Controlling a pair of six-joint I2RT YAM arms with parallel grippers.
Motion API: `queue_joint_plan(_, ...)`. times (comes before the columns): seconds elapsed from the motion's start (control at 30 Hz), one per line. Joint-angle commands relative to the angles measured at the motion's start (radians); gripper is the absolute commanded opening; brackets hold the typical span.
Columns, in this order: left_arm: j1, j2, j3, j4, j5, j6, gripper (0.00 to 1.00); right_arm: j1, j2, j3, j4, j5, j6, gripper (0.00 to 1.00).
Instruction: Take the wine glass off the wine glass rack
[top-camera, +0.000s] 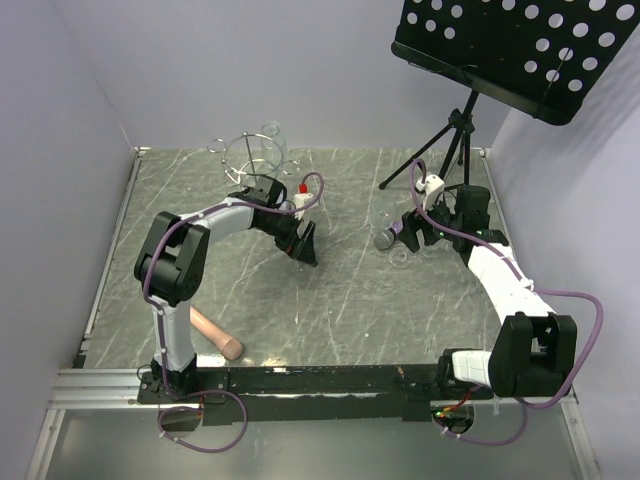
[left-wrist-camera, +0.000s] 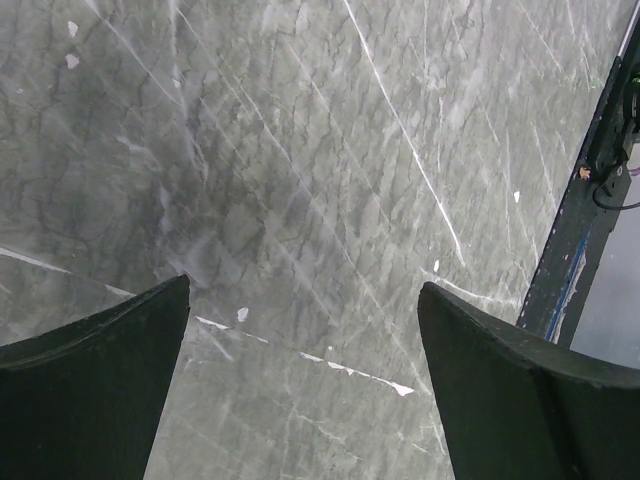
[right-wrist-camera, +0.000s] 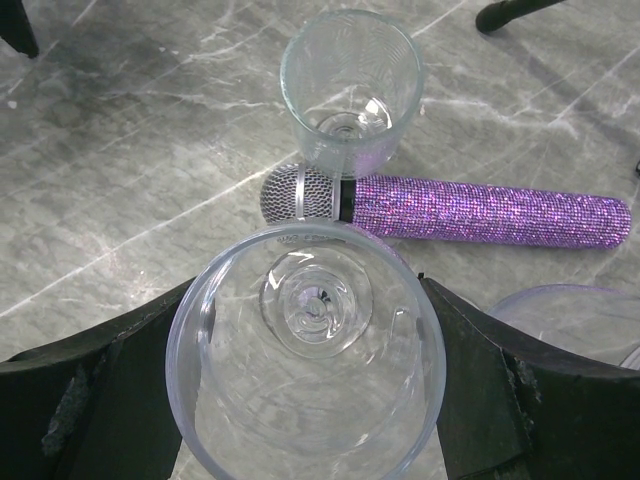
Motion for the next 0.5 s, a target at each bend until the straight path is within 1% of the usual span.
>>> queue_joint_plan(0.0, 0.005, -0.053, -0.008, 0.039, 0.004, 0.003, 1.0, -0.005, -0.036, 0.054, 0.05, -0.049, 0.018, 0.56)
queue_joint_plan(0.23, 0.003, -0.057, -0.022, 0.054, 0.01, -0.003, 1.0, 0.015, -0.061, 0.058, 0.013, -0.08, 0.014, 0.56)
queue_joint_plan(0.47, 0.005, -0.06, -0.031, 0.065, 0.012, -0.012, 1.0, 0.018, -0.098, 0.04, -0.053, -0.075, -0.023, 0.56)
